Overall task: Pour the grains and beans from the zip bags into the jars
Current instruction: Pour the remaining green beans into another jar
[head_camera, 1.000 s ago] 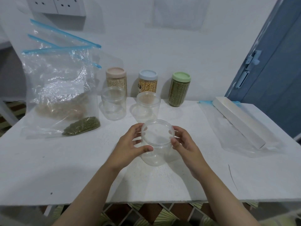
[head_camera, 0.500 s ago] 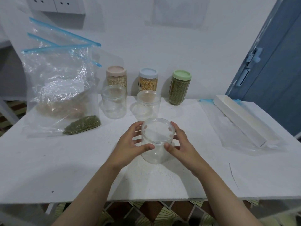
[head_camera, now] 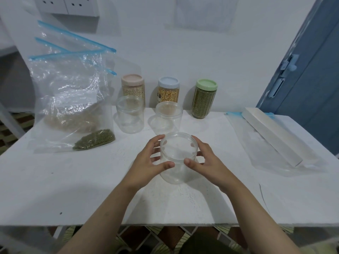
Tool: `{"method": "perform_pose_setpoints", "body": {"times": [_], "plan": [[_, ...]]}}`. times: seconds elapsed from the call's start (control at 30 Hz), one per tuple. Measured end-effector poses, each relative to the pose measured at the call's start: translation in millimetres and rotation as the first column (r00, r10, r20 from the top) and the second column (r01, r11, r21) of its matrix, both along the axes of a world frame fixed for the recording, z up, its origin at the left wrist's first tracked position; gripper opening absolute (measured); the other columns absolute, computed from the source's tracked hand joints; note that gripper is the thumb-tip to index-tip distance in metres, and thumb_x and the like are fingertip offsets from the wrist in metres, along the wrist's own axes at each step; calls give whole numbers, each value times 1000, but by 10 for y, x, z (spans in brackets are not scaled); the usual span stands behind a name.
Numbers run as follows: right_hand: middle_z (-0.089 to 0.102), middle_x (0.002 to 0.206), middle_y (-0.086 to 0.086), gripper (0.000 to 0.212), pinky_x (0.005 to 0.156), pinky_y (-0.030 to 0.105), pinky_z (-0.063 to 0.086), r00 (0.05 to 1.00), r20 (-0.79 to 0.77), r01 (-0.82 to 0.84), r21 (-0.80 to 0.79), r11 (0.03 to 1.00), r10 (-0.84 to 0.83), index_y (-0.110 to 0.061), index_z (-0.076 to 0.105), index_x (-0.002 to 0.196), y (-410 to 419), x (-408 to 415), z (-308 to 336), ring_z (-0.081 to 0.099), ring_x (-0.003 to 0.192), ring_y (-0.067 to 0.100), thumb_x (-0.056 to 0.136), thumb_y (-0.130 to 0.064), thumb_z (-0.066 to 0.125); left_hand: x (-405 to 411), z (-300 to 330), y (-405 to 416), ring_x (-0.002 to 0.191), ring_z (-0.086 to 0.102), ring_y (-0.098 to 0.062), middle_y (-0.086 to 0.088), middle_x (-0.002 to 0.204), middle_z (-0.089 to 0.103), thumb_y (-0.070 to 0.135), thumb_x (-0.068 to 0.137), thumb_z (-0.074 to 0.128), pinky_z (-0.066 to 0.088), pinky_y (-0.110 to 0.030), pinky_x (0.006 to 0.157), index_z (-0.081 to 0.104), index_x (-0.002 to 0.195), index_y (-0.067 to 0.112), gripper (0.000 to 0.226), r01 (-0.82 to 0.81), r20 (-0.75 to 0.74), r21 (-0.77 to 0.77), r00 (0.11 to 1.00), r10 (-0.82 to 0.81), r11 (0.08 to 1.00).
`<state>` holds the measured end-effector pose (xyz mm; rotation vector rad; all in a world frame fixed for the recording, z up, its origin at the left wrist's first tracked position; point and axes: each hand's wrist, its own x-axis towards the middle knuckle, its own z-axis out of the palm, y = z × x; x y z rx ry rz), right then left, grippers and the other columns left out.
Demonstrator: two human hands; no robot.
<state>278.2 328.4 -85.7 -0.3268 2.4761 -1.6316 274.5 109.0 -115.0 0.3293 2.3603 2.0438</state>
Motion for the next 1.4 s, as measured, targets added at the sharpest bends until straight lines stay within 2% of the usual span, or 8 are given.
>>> {"method": "perform_pose_setpoints", "body": {"times": [0.3,0.5,0.77,0.93,1.03,1.13,1.3,1.4], "plan": [[33,134,-18,92,87,17,52,993,-102,57,-66,996,-63,-46,40,141,-48,-108,19,46,119,1,60,-62,79,-29,-31,-8,127,52,-4,12,139,55,44,58,87,48,-37,106,44,140,40,93,16,43,26,999,-17,1000],[39,137,-9,90,79,13,40,900,-155,396,-99,913,-407,-34,39,146,262,-130,67,50,107,3,66,-65,64,90,-30,177,126,49,2,22,137,50,51,68,80,46,-30,105,42,142,36,85,-125,-15,-38,992,125,991],[42,135,6,93,100,40,33,902,-188,427,524,737,-389,-19,46,136,669,64,-603,36,125,29,68,-77,69,187,-119,529,131,42,-7,24,137,37,48,80,74,40,-39,112,31,148,38,81,-360,-42,-45,933,358,932],[28,151,5,100,112,44,22,911,-110,381,591,711,-398,-17,39,143,575,21,-586,23,136,29,70,-81,61,226,-83,608,134,37,-2,33,134,34,56,78,70,37,-42,115,27,150,39,85,-396,-22,-62,918,396,916],[16,159,6,105,116,49,18,912,-49,375,502,779,-408,-21,18,157,595,25,-519,16,143,32,78,-73,63,264,-60,656,141,29,-4,21,149,28,63,75,64,30,-42,119,16,155,37,97,-426,4,-72,904,427,902],[27,151,1,74,115,45,28,900,-151,432,184,883,-409,-29,32,153,541,67,-346,26,141,27,90,-56,59,294,0,650,148,19,-7,15,160,19,66,80,56,22,-41,122,9,156,38,94,-474,0,-48,880,475,879],[43,127,-11,41,94,6,36,877,-343,336,-67,939,-338,-37,54,135,123,197,114,48,118,9,96,-31,62,204,351,419,143,27,-4,15,155,27,40,100,52,28,-38,120,17,155,37,66,-575,16,56,818,575,816],[47,123,-14,37,83,1,36,854,-410,290,-136,947,-320,-36,57,133,-223,201,402,50,109,1,97,-27,61,140,553,85,138,31,-1,15,153,30,33,101,53,30,-36,118,27,152,37,57,-636,-30,124,765,644,761]]}}
